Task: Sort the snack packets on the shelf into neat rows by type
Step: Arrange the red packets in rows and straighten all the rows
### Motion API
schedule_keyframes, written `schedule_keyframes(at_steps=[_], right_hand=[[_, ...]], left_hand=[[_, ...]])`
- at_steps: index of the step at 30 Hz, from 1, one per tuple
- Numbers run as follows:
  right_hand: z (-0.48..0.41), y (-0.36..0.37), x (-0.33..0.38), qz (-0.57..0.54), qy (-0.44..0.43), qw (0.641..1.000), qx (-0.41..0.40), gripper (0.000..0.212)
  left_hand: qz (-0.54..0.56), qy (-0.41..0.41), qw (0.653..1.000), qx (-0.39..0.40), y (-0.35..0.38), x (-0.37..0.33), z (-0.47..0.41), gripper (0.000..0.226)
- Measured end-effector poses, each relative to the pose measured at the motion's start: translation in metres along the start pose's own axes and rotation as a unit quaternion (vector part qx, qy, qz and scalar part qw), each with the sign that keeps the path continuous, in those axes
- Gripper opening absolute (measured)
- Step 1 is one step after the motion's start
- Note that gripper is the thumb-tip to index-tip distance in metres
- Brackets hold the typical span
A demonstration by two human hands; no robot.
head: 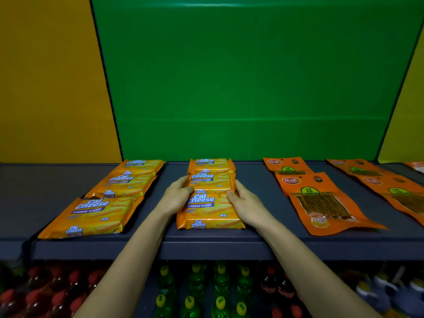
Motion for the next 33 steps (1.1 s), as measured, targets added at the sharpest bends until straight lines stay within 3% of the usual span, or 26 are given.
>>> schedule_keyframes(at_steps=[7,10,13,17,23,29,33], right_hand=[[-0.004,0.001,-0.001,0.018,-0.005,1.000,-0.005,0.051],[-0.001,0.000,0.004,0.013,-0.018,1.000,-0.003,0.047],[0.005,-0.015,0.012,-0.042,-0.042,0.998,-0.022,0.038],[0.009,-0.035,0.038,-0.044,-0.064,0.995,-0.068,0.044],[-0.004,0.012,0.105,-0.027,-0.107,0.994,-0.027,0.044],[-0.021,0.104,0.148,-0.053,-0.096,0.992,0.066,0.041],[-0.030,0.144,0.143,-0.083,-0.077,0.992,0.054,0.034]], left_hand=[[0.019,0.003,0.999,0.034,0.008,-0.005,0.003,0.047],[-0.026,0.005,0.999,0.023,0.005,-0.012,0.009,0.048],[-0.109,0.040,0.993,-0.032,-0.014,-0.024,0.016,0.048],[-0.192,0.102,0.967,-0.131,-0.068,-0.046,0.034,0.038],[-0.213,0.061,0.958,-0.183,-0.161,-0.017,0.053,0.031],[-0.169,0.004,0.975,-0.141,-0.211,0.047,0.075,0.044],[-0.123,-0.019,0.991,-0.044,-0.207,0.078,0.089,0.055]])
Point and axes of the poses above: each hand's wrist, its own z-axis away from the middle knuckle, its own y-axis out of the palm, x = y × z, the point moved 9 cm from there along -z, towards the middle knuckle, and after that the axes turned 10 degrees about x, right-handed, at the moved point
